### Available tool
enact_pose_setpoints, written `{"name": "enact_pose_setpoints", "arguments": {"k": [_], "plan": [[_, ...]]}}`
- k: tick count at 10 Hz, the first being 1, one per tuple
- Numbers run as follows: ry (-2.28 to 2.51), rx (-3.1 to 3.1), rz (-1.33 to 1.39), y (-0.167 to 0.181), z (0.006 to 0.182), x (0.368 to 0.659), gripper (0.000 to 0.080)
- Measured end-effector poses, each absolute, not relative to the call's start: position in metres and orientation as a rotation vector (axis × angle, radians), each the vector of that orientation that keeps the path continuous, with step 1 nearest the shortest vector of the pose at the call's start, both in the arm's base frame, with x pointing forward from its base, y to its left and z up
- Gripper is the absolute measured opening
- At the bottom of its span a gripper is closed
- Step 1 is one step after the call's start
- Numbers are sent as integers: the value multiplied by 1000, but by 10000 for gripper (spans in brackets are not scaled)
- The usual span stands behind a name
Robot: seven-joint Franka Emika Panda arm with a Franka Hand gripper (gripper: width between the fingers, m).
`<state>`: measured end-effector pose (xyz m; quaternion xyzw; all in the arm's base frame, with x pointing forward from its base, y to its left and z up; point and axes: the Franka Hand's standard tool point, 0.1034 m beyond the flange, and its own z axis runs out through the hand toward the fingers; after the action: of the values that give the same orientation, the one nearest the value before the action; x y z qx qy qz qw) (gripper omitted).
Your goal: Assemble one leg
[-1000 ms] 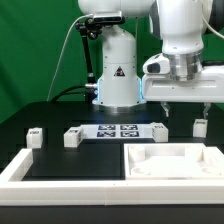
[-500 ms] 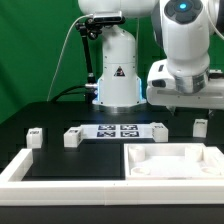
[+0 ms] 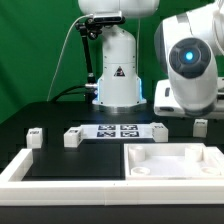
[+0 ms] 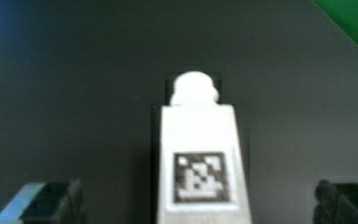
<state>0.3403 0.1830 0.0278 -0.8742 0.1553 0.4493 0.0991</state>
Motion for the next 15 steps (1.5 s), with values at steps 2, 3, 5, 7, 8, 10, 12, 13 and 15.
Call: {"name": "enact_pose_setpoints", "arguments": {"k": [2,3,5,7,8,10,12,13,15], "plan": [[460,-2598,1319,187,19,337,649],[459,-2607,1314,188,14,332,649],[459,-2615,1322,188,8,321,649],[465,-2615,1334,186,5,314,649],[466,-2615,1335,186,5,314,528],[466,-2615,1335,185,5,314,393],[466,-2615,1335,185,5,314,284],[466,-2615,1335,185,5,314,284],[466,-2615,1335,185,5,314,284]]}}
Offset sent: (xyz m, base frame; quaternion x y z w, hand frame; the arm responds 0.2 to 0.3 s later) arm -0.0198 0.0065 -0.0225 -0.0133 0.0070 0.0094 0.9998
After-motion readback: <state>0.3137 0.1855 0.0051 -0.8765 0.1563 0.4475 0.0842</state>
